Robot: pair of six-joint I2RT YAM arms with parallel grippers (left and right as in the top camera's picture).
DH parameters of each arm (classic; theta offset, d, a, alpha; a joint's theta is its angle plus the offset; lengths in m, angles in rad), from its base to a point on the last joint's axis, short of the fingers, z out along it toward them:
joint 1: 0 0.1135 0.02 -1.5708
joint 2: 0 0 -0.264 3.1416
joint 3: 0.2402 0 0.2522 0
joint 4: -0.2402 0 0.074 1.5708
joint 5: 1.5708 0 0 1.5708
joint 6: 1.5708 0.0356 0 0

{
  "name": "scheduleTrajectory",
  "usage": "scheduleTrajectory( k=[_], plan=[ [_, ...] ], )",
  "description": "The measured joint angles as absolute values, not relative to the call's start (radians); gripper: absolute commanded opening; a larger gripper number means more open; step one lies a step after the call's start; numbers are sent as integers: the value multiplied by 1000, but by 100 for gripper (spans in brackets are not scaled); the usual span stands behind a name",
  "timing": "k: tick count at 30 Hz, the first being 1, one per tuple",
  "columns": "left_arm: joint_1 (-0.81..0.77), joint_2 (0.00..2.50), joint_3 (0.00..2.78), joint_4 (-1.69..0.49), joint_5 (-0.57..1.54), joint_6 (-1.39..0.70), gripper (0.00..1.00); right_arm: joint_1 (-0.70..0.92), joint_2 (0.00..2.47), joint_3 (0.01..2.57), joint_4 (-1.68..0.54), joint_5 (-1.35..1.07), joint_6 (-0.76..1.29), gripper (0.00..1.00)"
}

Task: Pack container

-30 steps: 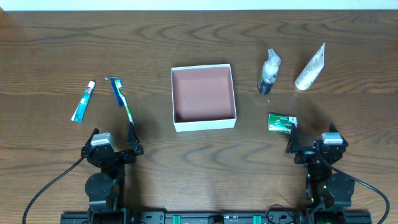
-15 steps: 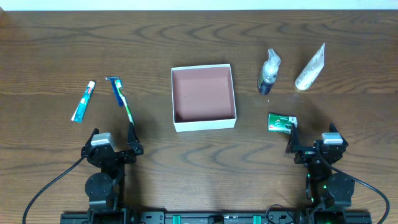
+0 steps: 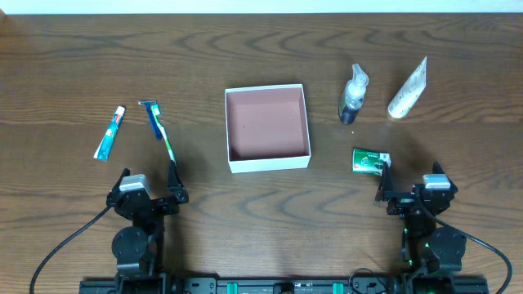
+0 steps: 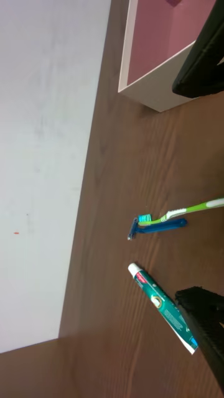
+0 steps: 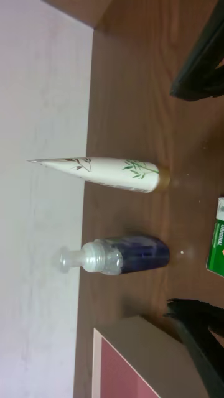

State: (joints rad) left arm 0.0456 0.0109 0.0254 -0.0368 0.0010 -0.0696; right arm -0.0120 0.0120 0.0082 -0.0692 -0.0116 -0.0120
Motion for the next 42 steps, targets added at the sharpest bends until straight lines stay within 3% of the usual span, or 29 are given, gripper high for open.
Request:
scheduleTrajectory(
  k=[29, 34, 42],
  plan=[
    [46, 11, 25, -37, 1, -70, 98, -12, 31, 50, -74, -113, 56, 99],
    [46, 11, 25, -37, 1, -70, 98, -12, 196, 273, -182, -125, 72, 99],
    [46, 11, 26, -38, 1, -70, 98, -12, 734, 863, -553, -138, 33, 99]
  ],
)
